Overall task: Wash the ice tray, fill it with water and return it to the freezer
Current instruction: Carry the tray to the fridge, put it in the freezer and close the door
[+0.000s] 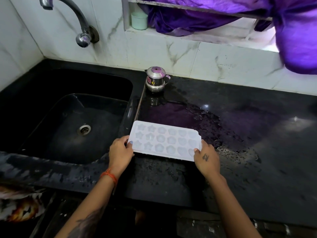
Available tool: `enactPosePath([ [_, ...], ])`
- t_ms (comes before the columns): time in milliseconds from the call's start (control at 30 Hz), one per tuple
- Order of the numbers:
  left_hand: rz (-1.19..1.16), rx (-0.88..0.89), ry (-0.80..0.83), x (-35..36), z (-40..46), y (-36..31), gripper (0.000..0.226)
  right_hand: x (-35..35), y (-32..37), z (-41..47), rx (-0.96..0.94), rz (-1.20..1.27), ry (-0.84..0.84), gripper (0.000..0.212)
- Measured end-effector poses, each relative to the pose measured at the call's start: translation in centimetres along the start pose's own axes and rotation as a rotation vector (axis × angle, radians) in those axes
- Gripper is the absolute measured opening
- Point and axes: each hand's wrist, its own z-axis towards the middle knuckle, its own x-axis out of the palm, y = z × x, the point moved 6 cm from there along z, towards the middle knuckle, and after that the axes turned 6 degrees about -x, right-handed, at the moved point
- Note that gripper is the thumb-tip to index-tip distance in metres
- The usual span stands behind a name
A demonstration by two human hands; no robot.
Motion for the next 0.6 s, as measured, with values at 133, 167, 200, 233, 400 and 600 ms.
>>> enactPosePath([
  [133, -0.038, -0.022, 0.005, 0.1, 0.0, 0.2, 0.028, -0.1, 0.0, 0.3, -0.011, 0.004, -0.008, 0.040],
  [167, -0.045, -0.023, -0.002, 0.0, -0.1, 0.4, 0.027, -0.1, 0.0, 0.4, -0.017, -0.001, -0.006, 0.040],
  [200, -0.050, -0.024, -0.011, -0.1, -0.2, 0.4, 0.027, -0.1, 0.1, 0.4, -0.024, -0.009, -0.001, 0.040],
  [233, -0.057, -0.029, -0.020, -0.3, -0.3, 0.6, 0.026, 0.0, 0.2, 0.4, -0.033, -0.015, 0.002, 0.039],
  [400, -0.085, -0.052, -0.075, -1.8, -1.3, 1.1, 0.025, 0.5, 1.0, 0.3, -0.085, 0.013, 0.009, 0.037],
  [600, -0.137, -0.085, -0.171, -4.2, -3.0, 2.7, 0.026, 0.6, 3.4, 0.1, -0.204, 0.014, 0.021, 0.038],
])
